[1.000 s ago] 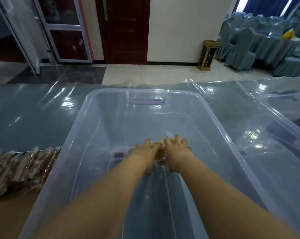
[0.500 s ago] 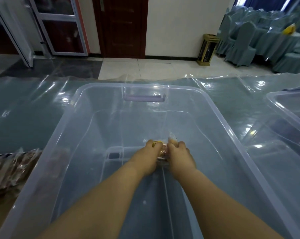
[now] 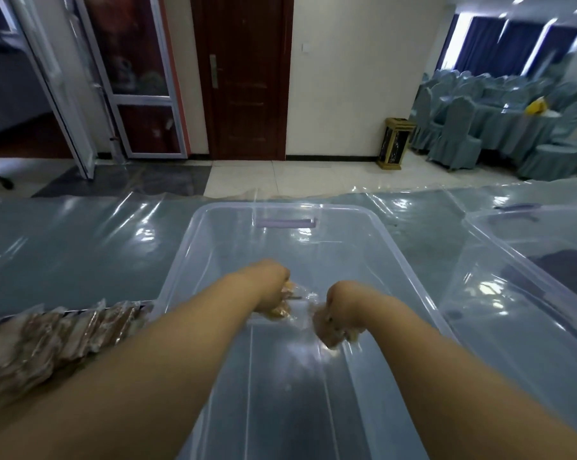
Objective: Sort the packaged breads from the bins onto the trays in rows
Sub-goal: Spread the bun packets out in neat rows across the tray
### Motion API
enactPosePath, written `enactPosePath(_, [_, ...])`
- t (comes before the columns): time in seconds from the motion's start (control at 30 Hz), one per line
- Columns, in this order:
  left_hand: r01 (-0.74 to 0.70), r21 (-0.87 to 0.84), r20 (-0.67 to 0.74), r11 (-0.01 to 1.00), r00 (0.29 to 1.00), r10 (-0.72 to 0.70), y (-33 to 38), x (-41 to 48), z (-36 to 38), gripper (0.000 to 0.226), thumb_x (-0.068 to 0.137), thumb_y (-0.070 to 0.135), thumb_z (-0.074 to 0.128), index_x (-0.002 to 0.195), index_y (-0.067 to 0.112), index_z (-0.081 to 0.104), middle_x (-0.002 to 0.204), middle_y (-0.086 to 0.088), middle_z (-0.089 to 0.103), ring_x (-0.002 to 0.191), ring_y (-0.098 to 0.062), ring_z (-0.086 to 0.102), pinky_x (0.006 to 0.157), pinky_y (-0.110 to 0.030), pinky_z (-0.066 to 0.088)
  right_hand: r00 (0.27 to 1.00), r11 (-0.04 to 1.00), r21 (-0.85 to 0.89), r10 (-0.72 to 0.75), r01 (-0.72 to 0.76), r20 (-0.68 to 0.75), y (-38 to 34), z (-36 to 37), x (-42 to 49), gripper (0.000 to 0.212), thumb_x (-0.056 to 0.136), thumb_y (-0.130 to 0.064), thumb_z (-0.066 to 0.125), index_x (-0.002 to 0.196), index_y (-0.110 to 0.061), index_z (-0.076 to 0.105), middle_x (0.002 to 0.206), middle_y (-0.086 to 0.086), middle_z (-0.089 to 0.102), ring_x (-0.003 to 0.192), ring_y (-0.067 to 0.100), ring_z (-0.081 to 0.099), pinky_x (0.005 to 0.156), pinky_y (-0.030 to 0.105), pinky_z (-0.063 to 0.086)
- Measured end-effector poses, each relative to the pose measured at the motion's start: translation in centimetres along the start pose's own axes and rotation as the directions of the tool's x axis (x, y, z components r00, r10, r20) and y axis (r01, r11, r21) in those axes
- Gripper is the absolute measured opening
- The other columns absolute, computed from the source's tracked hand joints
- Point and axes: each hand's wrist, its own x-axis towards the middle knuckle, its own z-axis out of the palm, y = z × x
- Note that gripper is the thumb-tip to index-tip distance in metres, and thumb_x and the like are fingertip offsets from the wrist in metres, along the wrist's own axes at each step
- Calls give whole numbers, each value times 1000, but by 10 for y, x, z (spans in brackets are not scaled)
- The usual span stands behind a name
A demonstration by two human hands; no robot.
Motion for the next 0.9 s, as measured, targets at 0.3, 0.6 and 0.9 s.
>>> enactPosePath(0.3, [-99, -237, -462, 967, 886, -23, -21, -134, -54, 40, 82, 17, 63, 120, 28, 54, 109, 10, 36, 92, -11, 48, 73, -18, 35, 862, 929, 262, -101, 260, -496, -6, -26, -92, 14, 89, -19, 49, 76, -23, 47, 72, -3, 55, 61, 10, 52, 48, 24, 33])
enactPosePath(0.6, [-87, -264, -764, 961, 626, -153, -58, -277, -52, 58, 77, 12, 72, 130, 24, 52, 109, 10, 40, 89, 4, 39, 72, -9, 34, 486, 700, 206, -226, 684, -845, -72, 2, -170, 3, 86, -33, 54, 84, -34, 53, 85, -9, 57, 78, 5, 53, 64, 24, 45])
enactPosePath(0.9, [65, -390, -747, 918, 561, -357, -146, -423, 12, 55, 76, 16, 74, 127, 26, 56, 104, 7, 47, 84, 6, 45, 68, -5, 34, 375, 590, 99, -366, 801, -852, -199, 68, -239, 18, 85, -35, 55, 70, -35, 45, 77, -11, 53, 72, 4, 51, 60, 23, 44])
